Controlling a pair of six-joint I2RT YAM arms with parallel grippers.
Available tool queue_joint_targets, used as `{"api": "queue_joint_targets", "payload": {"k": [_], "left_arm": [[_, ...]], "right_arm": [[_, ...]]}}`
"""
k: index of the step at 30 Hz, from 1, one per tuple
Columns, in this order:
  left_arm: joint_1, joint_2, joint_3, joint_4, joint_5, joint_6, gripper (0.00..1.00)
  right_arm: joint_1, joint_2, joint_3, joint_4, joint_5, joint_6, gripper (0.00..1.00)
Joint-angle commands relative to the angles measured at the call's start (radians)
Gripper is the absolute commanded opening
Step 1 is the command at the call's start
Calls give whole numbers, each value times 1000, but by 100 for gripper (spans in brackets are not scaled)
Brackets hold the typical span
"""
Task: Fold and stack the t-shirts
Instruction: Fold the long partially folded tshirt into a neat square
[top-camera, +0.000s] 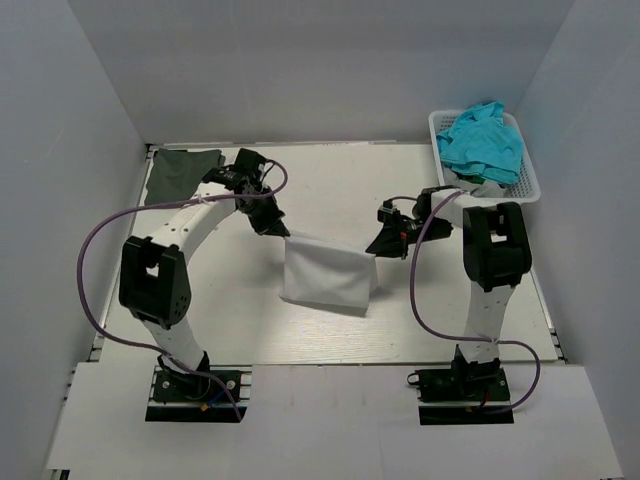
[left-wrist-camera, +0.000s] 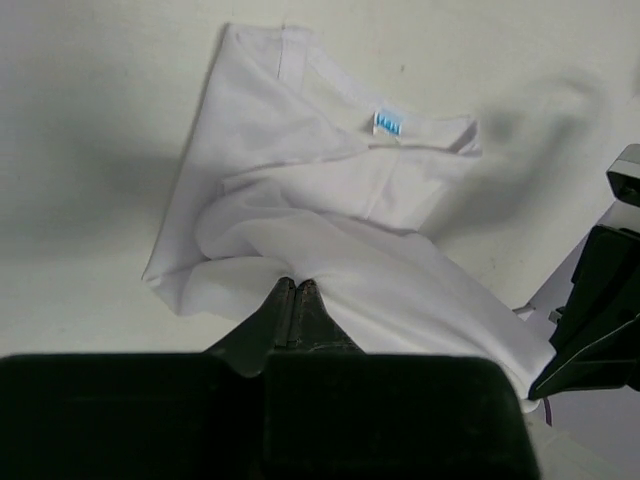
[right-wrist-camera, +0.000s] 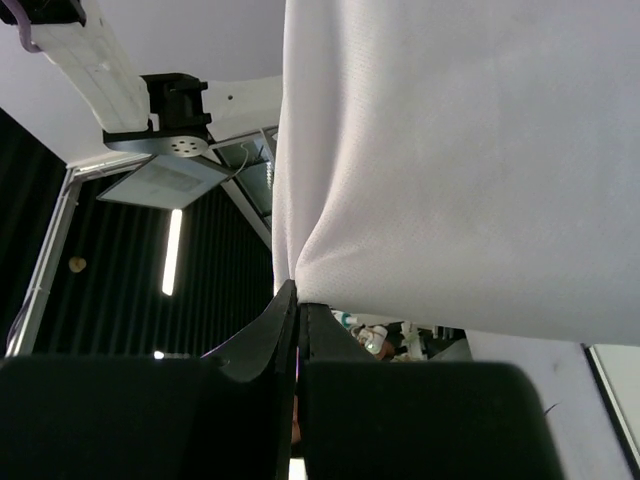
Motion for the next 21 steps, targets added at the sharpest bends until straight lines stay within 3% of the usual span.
{"api": "queue_joint_targets", "payload": {"k": [1,11,12,13,14,15,16,17,18,21], "left_arm": [[21,21,91,21,-72,39,0],[41,156,166,76,-46,59,0],[50,168,166,88,-46,59,0],[50,178,166,102,-46,59,3],[50,187,180,111,-46,59,11],[50,208,191,131,-46,59,45],[59,220,200,140,-46,50,65],[59,230,211,140,-46,50,93],[59,239,235,140,-46,50,100],[59,265,293,131,-46,78,100]], "right_arm": [[-19,60,87,-42,-21,-16,0],[-42,212,170,-42,4,-20,0],[-42,225,221,-40,22,-13,6],[-40,254,244,-40,33,-7,20],[-54,278,297,-39,49,5,40],[-62,291,357,-19,116,73,90],[-66,307,411,36,152,118,90],[-75,303,437,73,198,169,90],[-83,297,474,148,399,333,90],[-104,251,569,187,713,434,90]]}}
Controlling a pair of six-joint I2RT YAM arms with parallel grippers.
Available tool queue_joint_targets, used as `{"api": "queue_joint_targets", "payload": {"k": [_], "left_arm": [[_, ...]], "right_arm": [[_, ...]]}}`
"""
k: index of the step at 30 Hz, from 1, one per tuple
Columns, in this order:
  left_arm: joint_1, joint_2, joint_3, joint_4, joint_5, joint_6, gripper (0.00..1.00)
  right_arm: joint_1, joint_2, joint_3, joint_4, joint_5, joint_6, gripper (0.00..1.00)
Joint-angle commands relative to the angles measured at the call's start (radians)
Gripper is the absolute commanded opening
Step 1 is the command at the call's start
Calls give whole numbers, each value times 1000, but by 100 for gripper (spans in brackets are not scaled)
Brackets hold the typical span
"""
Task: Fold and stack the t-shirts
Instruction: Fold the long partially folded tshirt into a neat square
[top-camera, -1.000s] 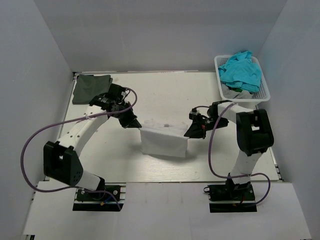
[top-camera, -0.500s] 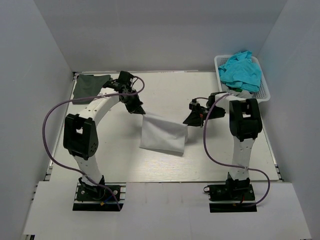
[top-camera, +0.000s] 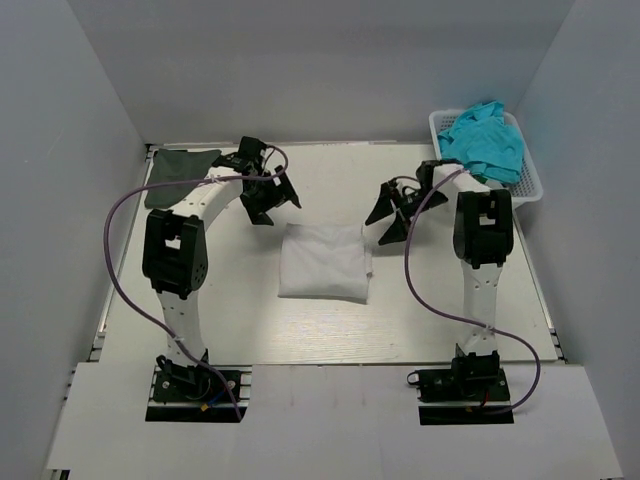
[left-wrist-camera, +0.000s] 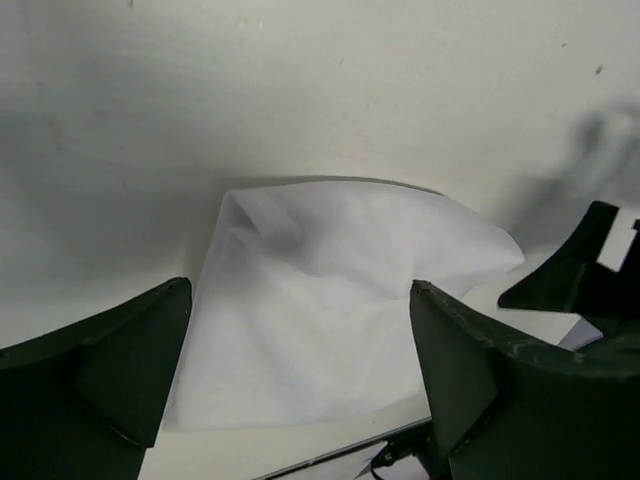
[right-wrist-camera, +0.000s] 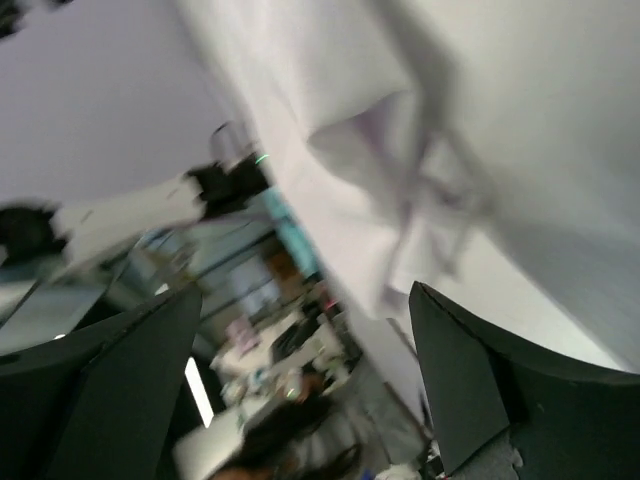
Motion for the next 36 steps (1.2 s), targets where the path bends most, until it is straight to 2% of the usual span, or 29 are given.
{"api": "queue_joint_targets", "payload": {"k": [1,3,6,7,9,10,11,12,13,14,15,16,18,20,21,23,25,28,30,33,36], "left_arm": [[4,-18,78,29,-10,38,100],[4,-29,88,42,-10,78,100],[-16,-61,88,28,-10,119,100],[-16,-75,88,28,-19,137,100],[-25,-114,10,63,-19,171,100],[-25,-168,-26,83,-9,180,100],[-34,-194,-101,100,-21,180,100],[-34,-219,-135,112,-21,191,100],[-34,-240,-163,133,-51,191,100],[-45,-281,-218,146,-68,208,100],[-45,-300,-247,169,-87,208,100],[-45,-314,-275,240,-125,220,100],[-45,-335,-356,334,-137,230,100],[-45,-326,-378,403,-108,266,100],[-45,-316,-378,416,-108,266,100],[-45,-262,-378,434,-120,303,94],[-45,-201,-328,393,-133,315,91],[-45,-181,-327,434,-143,315,89],[-45,-150,-327,469,-118,315,81],[-45,-115,-315,468,-93,315,77],[-45,-81,-315,468,-93,294,66]], "right_arm": [[-38,-84,177,80,449,205,90],[-47,-116,193,70,516,222,90],[-17,-217,123,125,657,236,90],[9,-318,63,174,764,218,90],[68,-395,-47,306,826,196,90],[80,-500,-140,331,875,202,90],[91,-532,-178,360,875,199,90],[106,-564,-210,462,877,204,90],[158,-643,-244,495,883,205,90],[181,-665,-346,526,922,199,90],[222,-681,-379,591,941,196,90],[241,-714,-441,665,961,192,90],[293,-712,-520,801,1036,198,90],[315,-687,-517,871,1074,216,90],[316,-652,-500,863,1103,227,90],[321,-574,-445,853,1145,250,90],[326,-538,-440,891,1139,264,90],[326,-494,-437,932,1125,307,90],[324,-463,-413,945,1125,320,86],[324,-417,-385,951,1079,325,83],[326,-380,-361,952,1036,333,70]]}}
